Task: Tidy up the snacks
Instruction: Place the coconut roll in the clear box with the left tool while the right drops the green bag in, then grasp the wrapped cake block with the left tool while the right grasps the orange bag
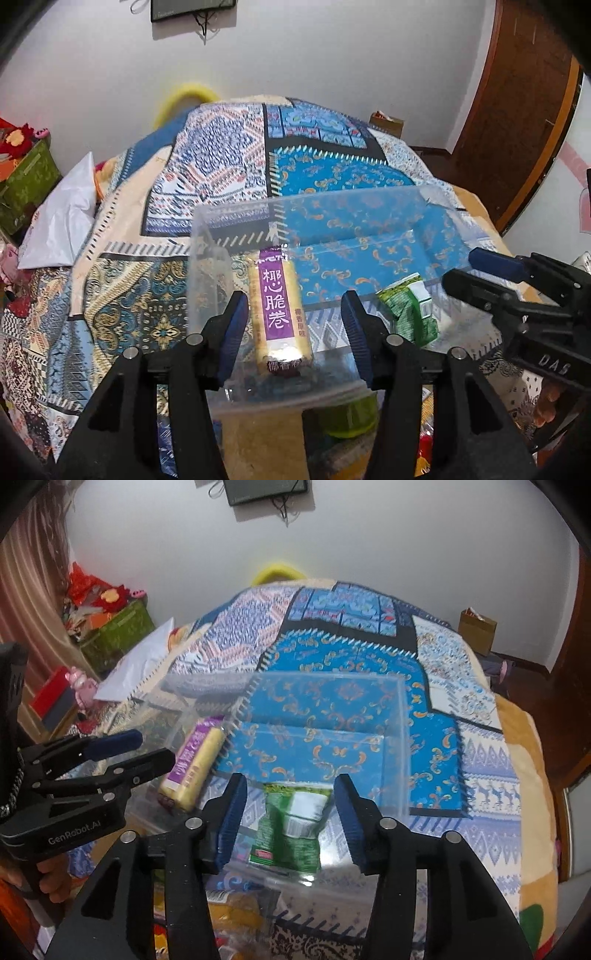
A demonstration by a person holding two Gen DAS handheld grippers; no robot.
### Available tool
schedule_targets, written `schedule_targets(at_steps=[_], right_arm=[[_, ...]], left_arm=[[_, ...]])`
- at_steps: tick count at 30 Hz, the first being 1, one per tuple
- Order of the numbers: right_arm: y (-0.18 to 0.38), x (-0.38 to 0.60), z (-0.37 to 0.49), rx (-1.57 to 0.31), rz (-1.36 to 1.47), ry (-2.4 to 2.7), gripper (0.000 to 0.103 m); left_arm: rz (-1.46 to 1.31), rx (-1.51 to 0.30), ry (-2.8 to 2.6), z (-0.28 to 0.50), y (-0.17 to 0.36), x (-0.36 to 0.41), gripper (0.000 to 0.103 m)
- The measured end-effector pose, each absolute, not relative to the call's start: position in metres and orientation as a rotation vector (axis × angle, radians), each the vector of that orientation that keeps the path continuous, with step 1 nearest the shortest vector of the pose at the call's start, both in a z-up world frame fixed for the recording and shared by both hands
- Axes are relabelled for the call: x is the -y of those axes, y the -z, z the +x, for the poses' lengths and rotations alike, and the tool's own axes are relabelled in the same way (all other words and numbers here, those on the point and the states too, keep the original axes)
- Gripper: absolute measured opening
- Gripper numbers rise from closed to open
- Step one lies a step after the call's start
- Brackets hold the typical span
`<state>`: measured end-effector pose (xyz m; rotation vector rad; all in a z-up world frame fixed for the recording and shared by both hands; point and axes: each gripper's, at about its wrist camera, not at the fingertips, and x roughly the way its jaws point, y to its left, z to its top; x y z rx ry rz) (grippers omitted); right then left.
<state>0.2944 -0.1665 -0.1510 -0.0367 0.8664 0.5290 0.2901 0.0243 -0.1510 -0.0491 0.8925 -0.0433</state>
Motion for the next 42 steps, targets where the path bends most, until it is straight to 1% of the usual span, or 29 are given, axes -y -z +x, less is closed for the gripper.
schedule_targets(at_steps=[3, 7, 10, 16, 23, 36, 38, 39, 42], right_arm=[[0.137, 0.172, 0.286, -0.837, -0.020, -0.527, 0.050], [0.116, 0.179, 0.268, -0.779, 0.001, -0.524, 0.056], [0.105, 0.183, 0.253, -0.745, 0.001, -0.522, 0.061], [0.097, 0.190, 0.225, -0.717, 0.001, -0.528, 0.066], [0.110, 0.190, 0.199, -0.747, -0.008, -0.537, 0.067], [0.164, 0.176, 0.173, -0.899, -0.022, -0.585, 0.067], [0.169, 0.175, 0.173, -0.917, -0.025, -0.587, 0.071], [0.172, 0.174, 0.172, -0.930, -0.029, -0.594, 0.074], [0.179, 0.171, 0.170, -0.949, -0.041, -0.603, 0.076]], left_arm=[[-0.048, -0.859, 0.032, 0.279, 0.135, -0.027, 0.062], [-0.041, -0.818, 0.015, 0.260, 0.115, -0.030, 0.067], [-0.040, -0.795, 0.011, 0.244, 0.103, -0.033, 0.070], [-0.029, -0.780, -0.004, 0.209, 0.094, -0.039, 0.072], [-0.033, -0.830, -0.017, 0.171, 0.114, -0.049, 0.073], [-0.082, -0.931, -0.039, 0.138, 0.158, -0.062, 0.072], [-0.082, -0.936, -0.036, 0.137, 0.161, -0.062, 0.072], [-0.082, -0.940, -0.035, 0.139, 0.163, -0.062, 0.072], [-0.089, -0.953, -0.035, 0.145, 0.168, -0.062, 0.072]])
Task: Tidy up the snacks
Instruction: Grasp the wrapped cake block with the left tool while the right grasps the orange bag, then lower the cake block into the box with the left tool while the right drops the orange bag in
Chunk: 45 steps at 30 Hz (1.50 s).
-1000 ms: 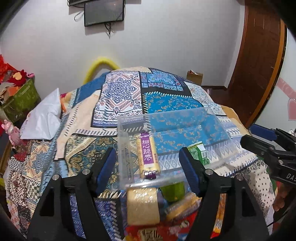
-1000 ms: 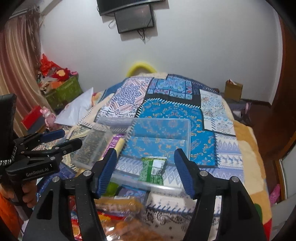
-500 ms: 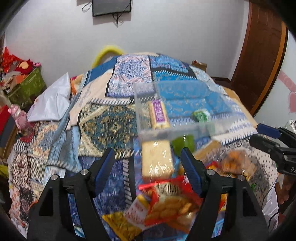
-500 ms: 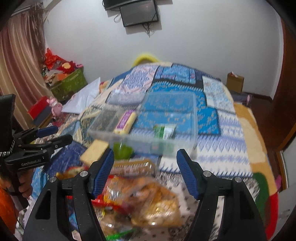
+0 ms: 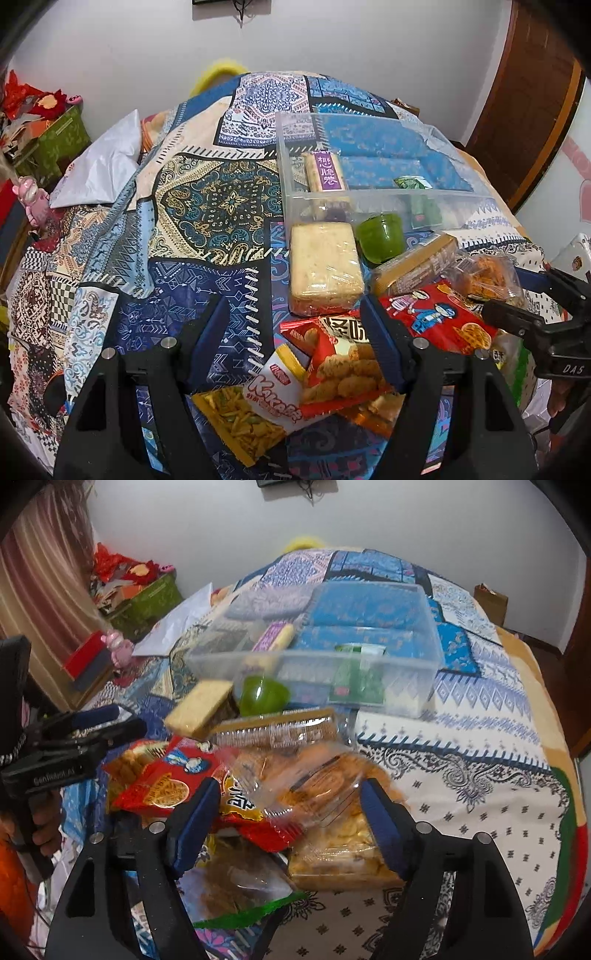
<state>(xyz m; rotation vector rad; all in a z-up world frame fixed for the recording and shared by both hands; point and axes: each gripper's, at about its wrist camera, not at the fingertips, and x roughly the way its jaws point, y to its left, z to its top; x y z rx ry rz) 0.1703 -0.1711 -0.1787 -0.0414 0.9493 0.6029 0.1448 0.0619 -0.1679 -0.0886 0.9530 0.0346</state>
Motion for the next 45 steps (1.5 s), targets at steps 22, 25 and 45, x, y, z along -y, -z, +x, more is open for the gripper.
schedule_targets(at_steps=[22, 25, 45], right_arm=[[0.178, 0.178, 0.192, -0.875, -0.018, -0.571, 0.061], [0.173, 0.176, 0.195, -0.858, -0.027, -0.572, 0.052], [0.157, 0.186, 0.186, -0.812, 0.001, -0.565, 0.040]], left_arm=[[-0.109, -1.070, 0.032, 0.210, 0.206, -0.050, 0.072], [-0.104, -1.089, 0.020, 0.214, 0.210, -0.051, 0.072], [-0.153, -1.039, 0.036, 0.188, 0.192, -0.054, 0.055]])
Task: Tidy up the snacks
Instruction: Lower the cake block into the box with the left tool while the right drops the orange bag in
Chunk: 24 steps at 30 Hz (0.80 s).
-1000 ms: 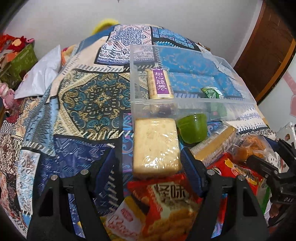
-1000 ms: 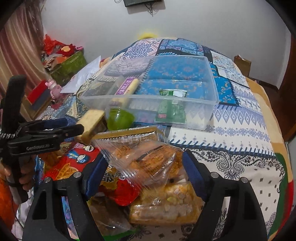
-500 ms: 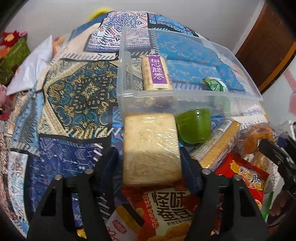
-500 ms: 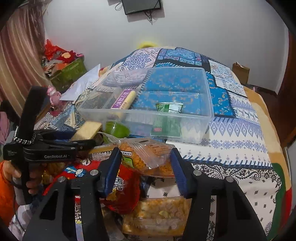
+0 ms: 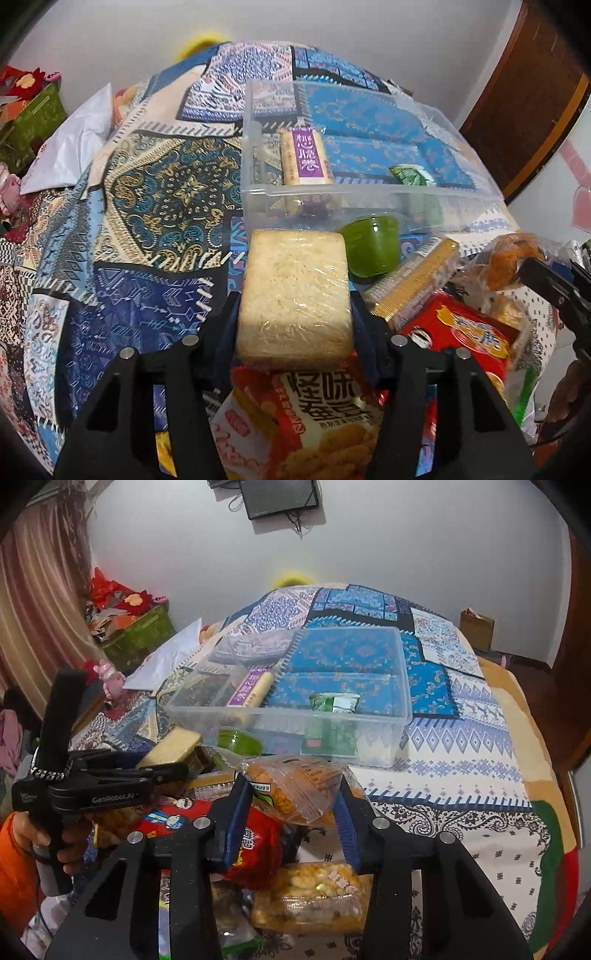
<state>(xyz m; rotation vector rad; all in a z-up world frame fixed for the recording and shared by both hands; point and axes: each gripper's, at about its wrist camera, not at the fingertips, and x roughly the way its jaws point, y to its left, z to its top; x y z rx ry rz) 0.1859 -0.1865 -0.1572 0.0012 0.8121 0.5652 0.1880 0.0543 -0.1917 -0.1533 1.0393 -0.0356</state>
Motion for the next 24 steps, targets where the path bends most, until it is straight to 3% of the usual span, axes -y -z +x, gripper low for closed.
schedule_targets(at_steps=[14, 24], right_arm=[[0.114, 0.188, 0.170, -0.701, 0.016, -0.575, 0.039], [0.090, 0.180, 0.191, -0.624, 0.032, -0.571, 0.039]], left_arm=[[-0.158, -0.874, 0.015, 0.159, 0.125, -0.060, 0.055], [-0.160, -0.805, 0.036, 0.187, 0.102, -0.051, 0.055]])
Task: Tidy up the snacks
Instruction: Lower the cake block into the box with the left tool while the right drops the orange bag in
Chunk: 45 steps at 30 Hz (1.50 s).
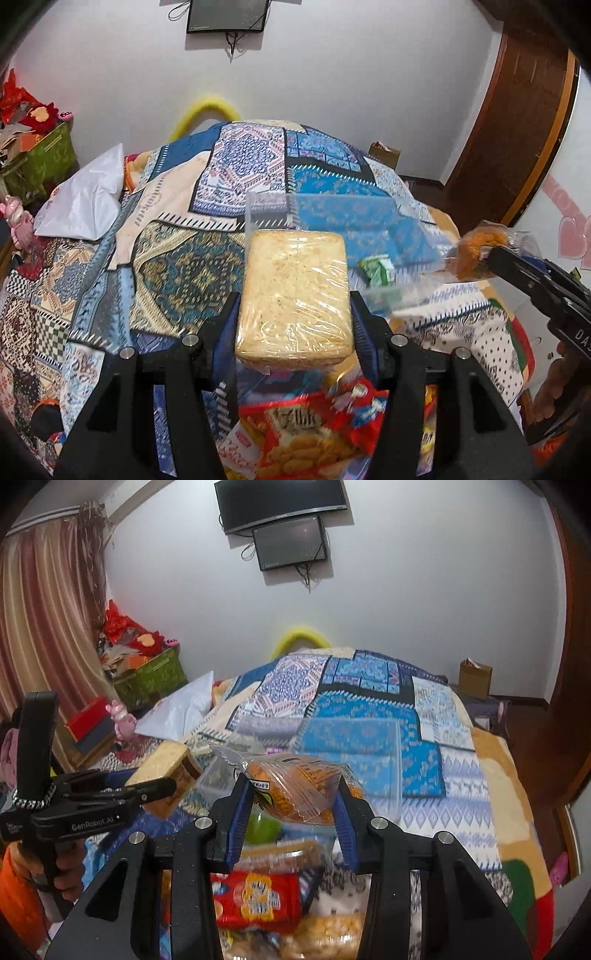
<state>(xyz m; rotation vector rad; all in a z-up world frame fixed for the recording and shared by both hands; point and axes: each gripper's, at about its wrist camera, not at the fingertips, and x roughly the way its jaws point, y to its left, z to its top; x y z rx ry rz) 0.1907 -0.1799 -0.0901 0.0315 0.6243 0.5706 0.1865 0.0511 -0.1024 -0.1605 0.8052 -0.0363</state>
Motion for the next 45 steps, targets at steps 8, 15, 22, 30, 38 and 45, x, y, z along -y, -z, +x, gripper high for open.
schedule_targets(at_steps=[8, 15, 22, 30, 38, 45], right_arm=[[0.098, 0.161, 0.228, -0.650, 0.053, -0.588, 0.038], [0.115, 0.144, 0.256, -0.705, 0.037, -0.602, 0.038], [0.137, 0.133, 0.275, -0.783, 0.036, -0.630, 0.038], [0.157, 0.126, 0.282, -0.850, 0.025, -0.638, 0.037], [0.159, 0.127, 0.282, -0.890, -0.001, -0.628, 0.037], [0.138, 0.144, 0.268, -0.846, 0.011, -0.600, 0.055]], left_arm=[[-0.150, -0.821, 0.041, 0.228, 0.112, -0.045, 0.055], [-0.140, -0.864, 0.034, 0.260, 0.132, -0.045, 0.055], [-0.137, -0.912, 0.040, 0.282, 0.153, -0.043, 0.055], [-0.144, -0.953, 0.052, 0.293, 0.170, -0.040, 0.056], [-0.117, -0.919, 0.055, 0.285, 0.158, -0.040, 0.056], [-0.119, -0.867, 0.051, 0.260, 0.129, -0.044, 0.057]])
